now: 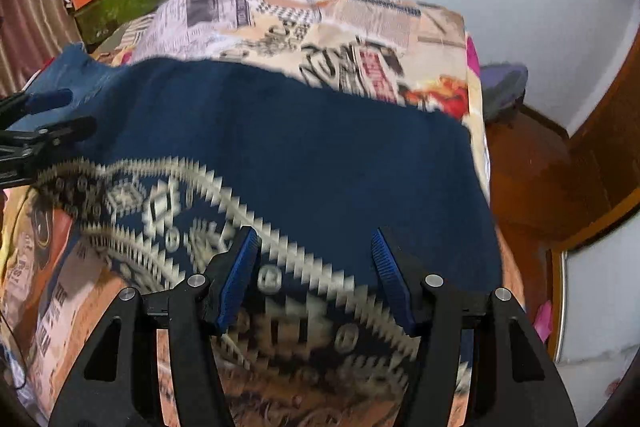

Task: Fold large clothes
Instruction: 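Lower the hoodie flat beside the jeans and open both tools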

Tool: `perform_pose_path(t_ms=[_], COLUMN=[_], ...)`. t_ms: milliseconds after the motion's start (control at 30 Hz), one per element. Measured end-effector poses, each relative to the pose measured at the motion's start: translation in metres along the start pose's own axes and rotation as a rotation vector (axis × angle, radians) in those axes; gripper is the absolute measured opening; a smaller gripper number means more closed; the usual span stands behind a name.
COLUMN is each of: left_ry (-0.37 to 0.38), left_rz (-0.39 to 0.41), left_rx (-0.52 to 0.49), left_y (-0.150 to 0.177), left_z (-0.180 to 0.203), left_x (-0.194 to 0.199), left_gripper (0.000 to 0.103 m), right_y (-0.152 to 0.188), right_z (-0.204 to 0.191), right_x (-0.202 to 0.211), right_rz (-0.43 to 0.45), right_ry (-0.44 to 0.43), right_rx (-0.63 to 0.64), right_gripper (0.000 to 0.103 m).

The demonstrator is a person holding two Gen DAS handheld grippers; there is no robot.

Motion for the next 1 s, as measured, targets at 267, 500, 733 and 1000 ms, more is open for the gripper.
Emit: perform_pose_path(t_ms=[267, 500, 733, 1000], left_ry=[0.010, 0.019, 0.070, 0.309], left_rz=[-0.035, -0.048, -0.105, -0.138], left_rx=[0.078, 0.258, 0.470, 0.691], left_y=[0.039, 0.076, 0.103, 0.103], left_z=[-0.006, -0.039, -0.062, -0.069], left_x=[0.021, 0.028, 0.000, -0.041], left_gripper=[0.086, 0.086, 0.086, 0.086], right_y=[0.041, 0.049, 0.048, 0.048], right_z=[0.016, 0.013, 0.012, 0.005], right_x=[0.016, 0.036, 0.043, 0.031], right_rz=[-0.019, -0.007, 0.034, 0.018], right_ry=[-0.030, 0.041, 0.036, 0.007], right_rx=[-0.145, -0.120, -0.150, -0.163], right_gripper=[0.060, 0.060, 0.060, 0.060])
Point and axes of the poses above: each gripper's, at about its wrist camera, not at the fingertips, and x roughly against the way its jaws point, z to its right, y to its underside, the point moved 1 cm from there along -x, roughly the way its jaws point, and after that the axes turned 4 degrees about x, right-handed, at the moved point
